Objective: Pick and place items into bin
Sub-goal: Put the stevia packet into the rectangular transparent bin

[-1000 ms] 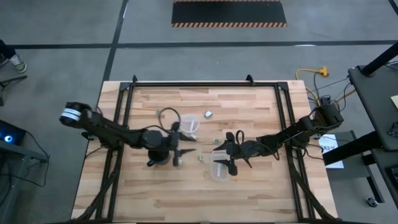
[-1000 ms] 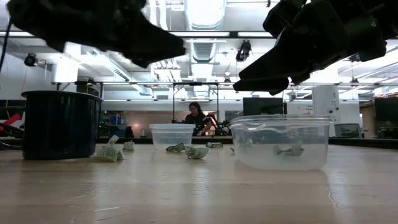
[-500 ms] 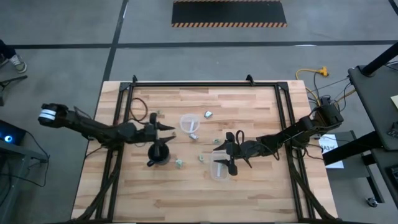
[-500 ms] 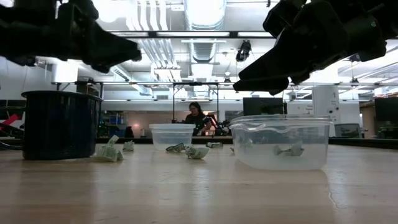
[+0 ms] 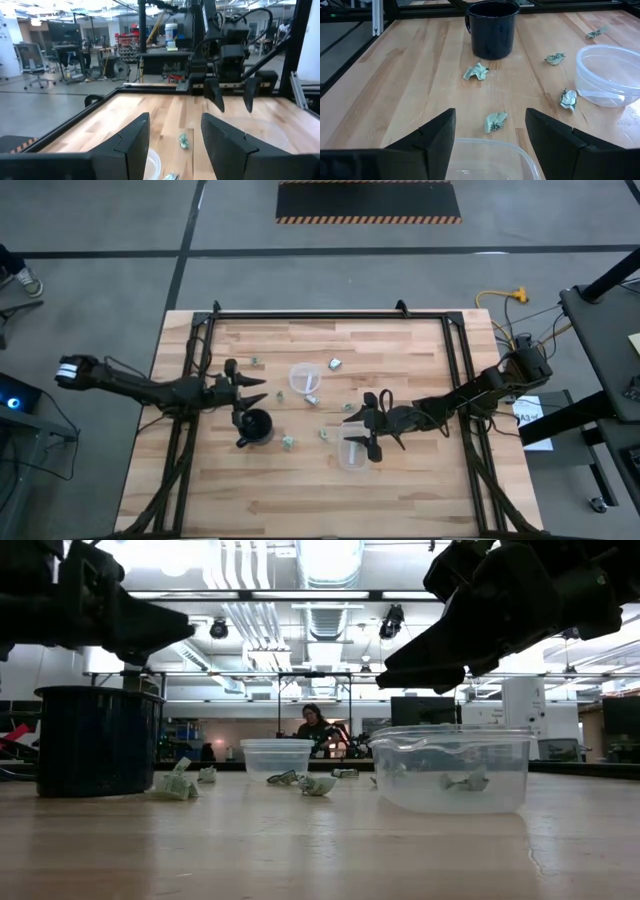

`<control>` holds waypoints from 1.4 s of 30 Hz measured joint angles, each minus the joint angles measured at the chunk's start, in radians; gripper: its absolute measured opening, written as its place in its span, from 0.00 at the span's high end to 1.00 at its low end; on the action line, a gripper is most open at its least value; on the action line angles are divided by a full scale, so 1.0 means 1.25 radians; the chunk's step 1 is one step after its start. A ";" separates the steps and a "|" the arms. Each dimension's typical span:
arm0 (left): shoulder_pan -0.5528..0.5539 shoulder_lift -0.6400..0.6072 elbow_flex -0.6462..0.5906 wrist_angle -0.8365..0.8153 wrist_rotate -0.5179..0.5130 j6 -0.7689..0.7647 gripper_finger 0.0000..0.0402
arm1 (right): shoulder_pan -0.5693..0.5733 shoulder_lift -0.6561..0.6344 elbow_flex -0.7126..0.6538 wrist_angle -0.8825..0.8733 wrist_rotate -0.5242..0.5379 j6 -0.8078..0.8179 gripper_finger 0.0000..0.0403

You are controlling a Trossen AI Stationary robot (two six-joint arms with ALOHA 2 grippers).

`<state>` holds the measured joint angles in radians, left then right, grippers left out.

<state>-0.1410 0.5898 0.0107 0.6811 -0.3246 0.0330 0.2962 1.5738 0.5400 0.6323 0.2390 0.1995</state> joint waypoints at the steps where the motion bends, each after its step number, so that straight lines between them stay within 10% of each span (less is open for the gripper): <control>1: 0.000 -0.017 0.000 -0.027 -0.002 0.000 0.60 | 0.000 0.000 0.000 0.000 0.000 -0.001 0.43; 23: -0.001 -0.395 -0.002 -0.495 0.007 -0.022 0.60 | 0.000 0.000 -0.002 0.000 0.019 -0.001 0.44; 42: -0.001 -0.364 -0.002 -0.494 0.031 -0.020 0.60 | -0.006 -0.002 0.000 -0.078 0.189 0.009 0.44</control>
<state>-0.1423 0.1354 0.0078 0.0635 -0.2855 0.0078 0.2888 1.5719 0.5403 0.5352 0.4754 0.2111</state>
